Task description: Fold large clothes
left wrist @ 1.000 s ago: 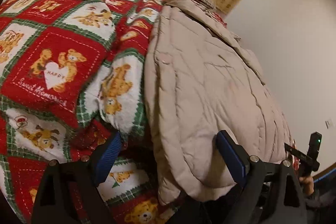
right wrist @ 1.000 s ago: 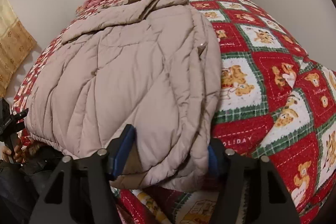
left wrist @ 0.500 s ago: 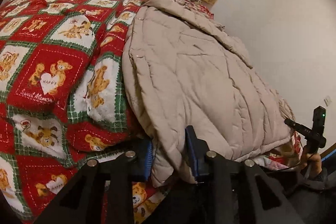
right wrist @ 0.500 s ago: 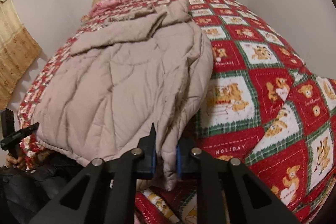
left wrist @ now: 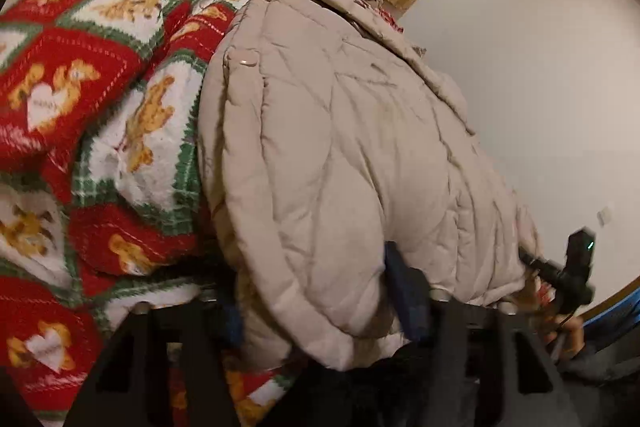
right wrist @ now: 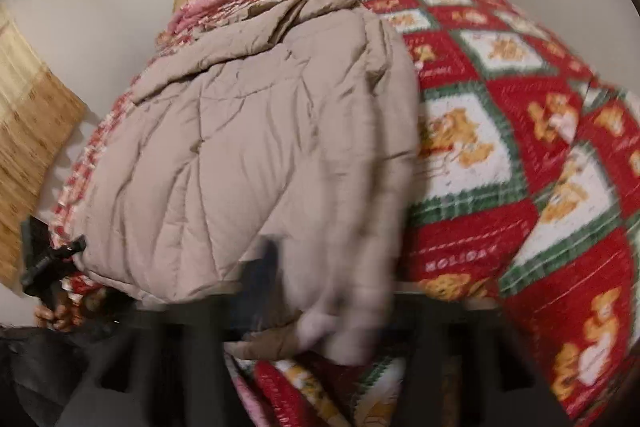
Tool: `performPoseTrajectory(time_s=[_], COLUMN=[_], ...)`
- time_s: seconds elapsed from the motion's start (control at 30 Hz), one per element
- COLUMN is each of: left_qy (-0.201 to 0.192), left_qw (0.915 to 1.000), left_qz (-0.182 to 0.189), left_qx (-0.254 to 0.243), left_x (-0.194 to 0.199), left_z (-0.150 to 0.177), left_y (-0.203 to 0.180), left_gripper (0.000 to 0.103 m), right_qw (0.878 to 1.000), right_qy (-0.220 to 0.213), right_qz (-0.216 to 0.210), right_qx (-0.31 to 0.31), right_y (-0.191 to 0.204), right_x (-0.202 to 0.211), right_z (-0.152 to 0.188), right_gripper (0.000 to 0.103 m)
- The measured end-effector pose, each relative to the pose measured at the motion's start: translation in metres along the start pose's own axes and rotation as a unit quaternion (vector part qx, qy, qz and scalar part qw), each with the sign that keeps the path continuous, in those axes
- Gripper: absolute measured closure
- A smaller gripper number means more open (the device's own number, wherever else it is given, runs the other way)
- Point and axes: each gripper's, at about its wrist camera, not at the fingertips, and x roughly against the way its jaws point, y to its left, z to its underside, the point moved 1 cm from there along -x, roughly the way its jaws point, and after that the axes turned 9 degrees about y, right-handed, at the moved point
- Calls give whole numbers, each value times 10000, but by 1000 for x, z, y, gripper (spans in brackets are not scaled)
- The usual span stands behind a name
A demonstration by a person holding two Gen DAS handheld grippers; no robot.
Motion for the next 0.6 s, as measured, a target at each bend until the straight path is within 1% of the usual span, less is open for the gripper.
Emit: performPoseTrajectory(time_s=[0.03, 0.07, 0.1, 0.13, 0.17, 0.23, 0.27, 0.3, 0.37, 0.47, 0.53, 0.57, 0.6], left_qy=[28, 42, 64, 55, -47, -197, -258, -387, -542, -798, -898, -939, -1021], left_qw=[10000, 10000, 9998, 9996, 9987, 9960, 9948, 9925, 9893, 9794, 9722, 9698, 9654], left_qz=[50, 85, 53, 68, 180, 342, 407, 573, 835, 1459, 1719, 1795, 1923], left_qx=[8, -24, -158, -257, -480, -797, -893, -1012, -1067, -1144, -1310, -1361, -1437], left_x=[1, 3, 8, 11, 22, 42, 49, 62, 75, 100, 116, 116, 124], left_z=[0, 0, 0, 0, 1, -2, -2, -4, -8, -10, -10, -15, -15], left_y=[0, -3, -7, -10, -18, -31, -35, -42, -46, -59, -64, -69, -73], left_gripper=[61, 70, 74, 86, 88, 88, 88, 88, 88, 88, 88, 88, 88], right_qw=[9999, 9999, 10000, 10000, 9999, 9996, 9994, 9991, 9979, 9959, 9937, 9923, 9909], right_qy=[15, 11, 3, -13, -44, -173, -239, -302, -453, -573, -657, -709, -762], right_qz=[-104, -103, -45, -7, -4, -80, -132, -205, -390, -695, -904, -1012, -1107], right_qx=[-88, -120, -34, 52, 113, 185, 197, 210, 238, 93, 58, 56, 52], right_y=[-1, 0, 4, 7, 11, 19, 23, 26, 30, 32, 35, 36, 37], right_x=[1, 4, 7, 11, 16, 33, 42, 51, 68, 82, 89, 95, 101], right_z=[-1, -3, -3, -5, -6, -9, -9, -9, -8, -5, -4, -3, -2], right_gripper=[85, 86, 87, 88, 88, 88, 88, 88, 88, 88, 88, 88, 88])
